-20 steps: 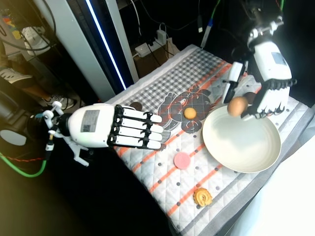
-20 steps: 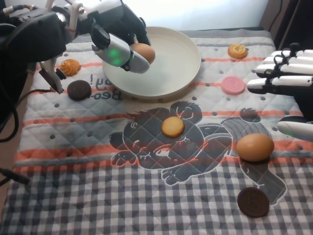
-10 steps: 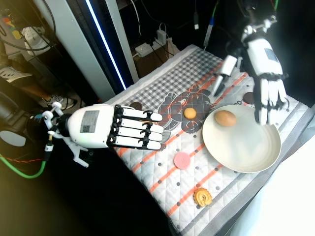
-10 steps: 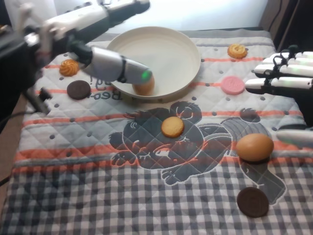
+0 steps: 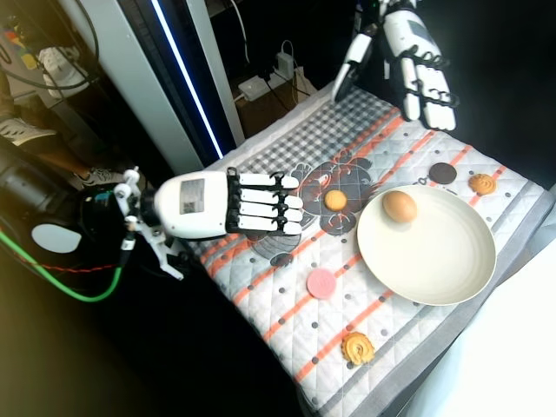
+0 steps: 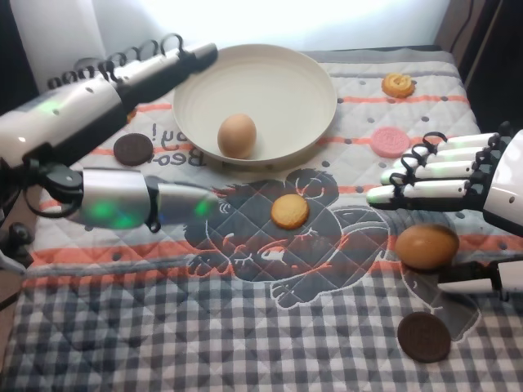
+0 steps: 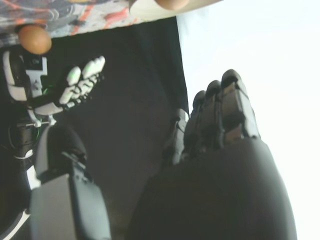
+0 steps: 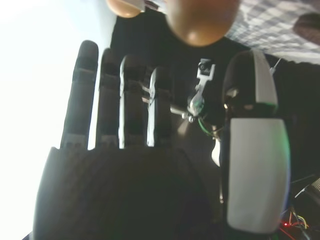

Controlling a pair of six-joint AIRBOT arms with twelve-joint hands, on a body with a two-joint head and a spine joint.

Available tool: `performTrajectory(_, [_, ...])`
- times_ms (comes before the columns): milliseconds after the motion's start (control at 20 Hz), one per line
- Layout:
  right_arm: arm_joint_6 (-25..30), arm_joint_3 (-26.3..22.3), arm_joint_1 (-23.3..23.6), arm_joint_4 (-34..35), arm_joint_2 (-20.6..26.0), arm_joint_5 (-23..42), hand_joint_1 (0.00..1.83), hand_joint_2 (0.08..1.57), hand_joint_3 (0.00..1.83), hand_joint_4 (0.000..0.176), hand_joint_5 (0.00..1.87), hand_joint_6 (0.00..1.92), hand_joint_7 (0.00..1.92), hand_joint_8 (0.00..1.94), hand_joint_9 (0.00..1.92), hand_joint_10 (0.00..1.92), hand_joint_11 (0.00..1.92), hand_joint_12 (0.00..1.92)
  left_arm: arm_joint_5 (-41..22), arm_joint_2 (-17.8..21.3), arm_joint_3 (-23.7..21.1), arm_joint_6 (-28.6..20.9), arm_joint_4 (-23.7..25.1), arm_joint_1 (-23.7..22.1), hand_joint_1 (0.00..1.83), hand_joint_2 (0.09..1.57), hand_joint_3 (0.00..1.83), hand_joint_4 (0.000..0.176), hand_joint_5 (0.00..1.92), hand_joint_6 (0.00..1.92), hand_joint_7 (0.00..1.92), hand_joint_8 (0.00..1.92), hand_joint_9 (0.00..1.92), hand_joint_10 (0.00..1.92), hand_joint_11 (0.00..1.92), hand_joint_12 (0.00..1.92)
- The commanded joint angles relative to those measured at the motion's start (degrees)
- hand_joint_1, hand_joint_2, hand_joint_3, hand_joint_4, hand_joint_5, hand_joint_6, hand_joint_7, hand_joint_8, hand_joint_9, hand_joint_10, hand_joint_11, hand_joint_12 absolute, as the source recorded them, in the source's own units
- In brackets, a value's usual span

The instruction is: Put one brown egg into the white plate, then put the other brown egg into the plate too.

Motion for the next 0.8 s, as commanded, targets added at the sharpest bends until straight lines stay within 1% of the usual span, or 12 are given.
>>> performTrajectory(0, [0.2,0.1,0.9,1.8,-0.3,6.2,0.95,0.96,0.00,0.012,0.58,0.01,0.67,0.01,0.71,0.00,0.56,0.40,-7.9,0.5,-0.3,-0.4,0.7,-0.4,0.64,0.89,0.00,0.176,0.03,0.01,0.00,0.00,0.00,0.00,0.04,0.02])
performTrajectory(50, [0.2,0.3,1.0,1.7,-0.5,6.0,0.98,0.97,0.00,0.000,0.62,0.01,0.73,0.01,0.77,0.01,0.52,0.59,-8.1,0.5,-0.4,-0.4,0.5,-0.3,0.64,0.90,0.01,0.176,0.04,0.01,0.00,0.00,0.00,0.00,0.04,0.02])
performTrajectory(200, [0.2,1.0,1.5,1.4,-1.4,4.9,1.07,0.97,0.00,0.000,0.71,0.00,0.85,0.01,0.92,0.05,0.52,1.04,-8.5,0.5,-0.5,-0.5,-0.1,0.5,0.64,0.91,0.01,0.176,0.06,0.01,0.00,0.00,0.00,0.00,0.04,0.02])
performTrajectory(250, [0.2,1.2,1.6,1.4,-1.7,4.8,1.09,0.97,0.00,0.000,0.73,0.00,0.88,0.01,0.95,0.06,0.52,1.10,-8.6,0.5,-0.5,-0.6,-0.3,0.7,0.65,0.91,0.00,0.176,0.06,0.01,0.00,0.00,0.00,0.00,0.04,0.02])
performTrajectory(350, [0.2,1.4,1.6,1.4,-2.1,4.6,1.11,0.98,0.00,0.000,0.78,0.01,0.92,0.02,1.03,0.10,0.61,1.19,-8.7,0.5,-0.5,-0.7,-0.6,0.8,0.67,0.90,0.00,0.176,0.07,0.01,0.00,0.00,0.00,0.00,0.04,0.02])
performTrajectory(400, [0.2,1.5,1.6,1.4,-2.3,4.5,1.12,0.99,0.00,0.000,0.82,0.00,0.98,0.00,0.99,0.36,0.66,1.30,-8.7,0.5,-0.5,-0.9,-0.7,0.9,0.66,0.90,0.00,0.173,0.09,0.01,0.00,0.00,0.01,0.00,0.04,0.02])
performTrajectory(450, [0.2,1.6,1.6,1.4,-2.4,4.4,1.14,0.99,0.00,0.000,0.85,0.00,1.03,0.01,0.91,0.64,0.66,1.35,-8.7,0.5,-0.5,-0.9,-0.7,0.9,0.65,0.90,0.00,0.172,0.09,0.01,0.00,0.00,0.01,0.00,0.04,0.03])
performTrajectory(500, [0.2,1.7,1.6,1.4,-2.5,4.3,1.32,1.04,0.01,0.000,0.91,0.01,1.06,0.68,0.86,0.85,0.66,1.39,-8.8,0.5,-0.5,-1.0,-0.7,1.0,0.65,0.90,0.00,0.171,0.09,0.01,0.00,0.00,0.01,0.00,0.04,0.02])
performTrajectory(550, [0.2,1.8,1.6,1.4,-2.7,4.3,1.28,1.10,0.00,0.000,0.95,0.60,1.04,1.04,0.88,0.98,0.73,1.42,-8.8,0.5,-0.5,-1.0,-0.7,1.1,0.65,0.91,0.00,0.175,0.08,0.01,0.00,0.00,0.01,0.00,0.04,0.02])
performTrajectory(600, [0.2,2.0,1.6,1.4,-2.8,4.3,1.27,1.11,0.00,0.000,0.96,0.73,1.02,1.14,0.91,1.03,0.78,1.40,-8.8,0.5,-0.5,-1.0,-0.8,1.1,0.65,0.90,0.00,0.176,0.08,0.00,0.00,0.00,0.01,0.00,0.03,0.02])
performTrajectory(700, [0.2,2.3,1.6,1.3,-3.0,4.3,1.27,1.09,0.00,0.000,1.13,0.48,0.99,1.22,0.92,1.16,0.81,1.47,-8.8,0.5,-0.5,-1.0,-1.2,1.4,0.64,0.91,0.00,0.176,0.07,0.00,0.00,0.00,0.03,0.01,0.06,0.04])
performTrajectory(750, [0.2,2.4,1.8,1.3,-3.0,4.3,1.28,1.08,0.00,0.000,1.19,0.41,1.01,1.17,0.93,1.10,0.81,1.43,-8.8,0.5,-0.5,-1.0,-1.3,1.5,0.65,0.91,0.00,0.176,0.07,0.00,0.00,0.00,0.02,0.01,0.07,0.04])
